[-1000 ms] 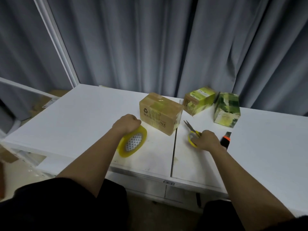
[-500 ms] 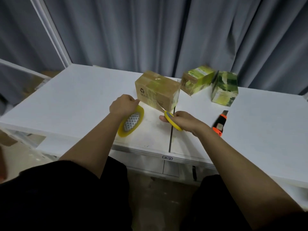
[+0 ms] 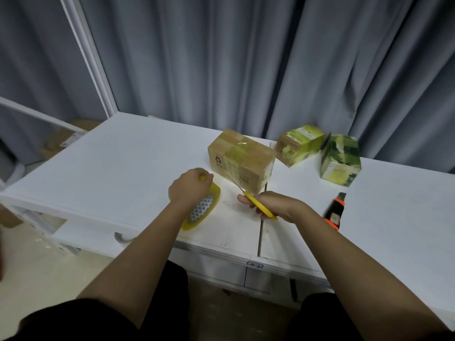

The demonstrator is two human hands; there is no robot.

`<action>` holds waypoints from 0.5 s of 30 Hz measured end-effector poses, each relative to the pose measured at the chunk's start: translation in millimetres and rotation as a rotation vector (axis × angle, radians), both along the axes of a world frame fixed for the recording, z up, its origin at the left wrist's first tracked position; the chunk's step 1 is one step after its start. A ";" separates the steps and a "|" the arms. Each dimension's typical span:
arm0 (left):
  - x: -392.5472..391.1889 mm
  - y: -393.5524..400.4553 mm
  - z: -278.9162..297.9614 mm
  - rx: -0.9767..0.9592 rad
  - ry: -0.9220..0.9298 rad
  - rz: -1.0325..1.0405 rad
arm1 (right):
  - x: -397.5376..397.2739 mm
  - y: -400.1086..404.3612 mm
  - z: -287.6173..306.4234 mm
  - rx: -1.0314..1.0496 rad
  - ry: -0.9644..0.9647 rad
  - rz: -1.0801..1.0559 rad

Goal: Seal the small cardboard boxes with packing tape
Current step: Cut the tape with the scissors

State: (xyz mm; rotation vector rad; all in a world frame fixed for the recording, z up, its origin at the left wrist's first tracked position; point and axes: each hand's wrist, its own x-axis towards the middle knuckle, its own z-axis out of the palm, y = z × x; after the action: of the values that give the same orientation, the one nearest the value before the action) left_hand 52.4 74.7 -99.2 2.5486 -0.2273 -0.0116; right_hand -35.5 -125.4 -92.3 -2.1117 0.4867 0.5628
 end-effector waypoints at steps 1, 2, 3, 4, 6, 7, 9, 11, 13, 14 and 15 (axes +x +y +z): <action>0.0 0.9 -0.4 -0.010 0.004 0.008 | 1.2 -0.3 -1.7 0.024 -0.008 0.001; 0.2 2.2 -0.7 -0.018 0.009 0.015 | 1.8 -0.5 -1.8 0.045 -0.014 0.003; 0.4 3.6 -0.8 -0.024 0.014 0.017 | 2.7 -0.5 -1.7 0.069 -0.015 0.006; 0.5 5.0 -0.7 -0.029 0.019 0.017 | 3.5 0.9 -0.7 0.086 -0.010 0.012; 0.5 7.1 -0.1 -0.041 0.026 0.013 | 6.1 4.4 1.4 0.118 -0.010 0.027; 0.0 7.6 0.4 -0.044 0.028 0.013 | 8.2 5.9 2.1 0.140 -0.014 0.032; -1.3 8.1 1.5 -0.043 0.028 0.015 | 13.8 10.0 4.2 0.201 -0.017 0.026; -3.0 7.9 2.1 -0.039 0.025 0.011 | 21.0 14.4 6.4 0.248 -0.003 0.029; -4.6 7.7 2.6 -0.034 0.019 0.011 | 28.0 19.2 9.5 0.268 0.015 0.050; -5.1 7.4 2.7 -0.030 0.016 0.011 | 30.5 21.1 11.2 0.259 0.012 0.062; -5.5 7.3 2.6 -0.028 0.014 0.010 | 32.4 22.1 11.7 0.230 0.000 0.078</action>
State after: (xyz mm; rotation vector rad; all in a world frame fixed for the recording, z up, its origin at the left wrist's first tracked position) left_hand 46.9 82.0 -96.6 2.5209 -0.2076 -0.0226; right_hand -3.1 -103.3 -80.6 -1.9168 0.3238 0.6324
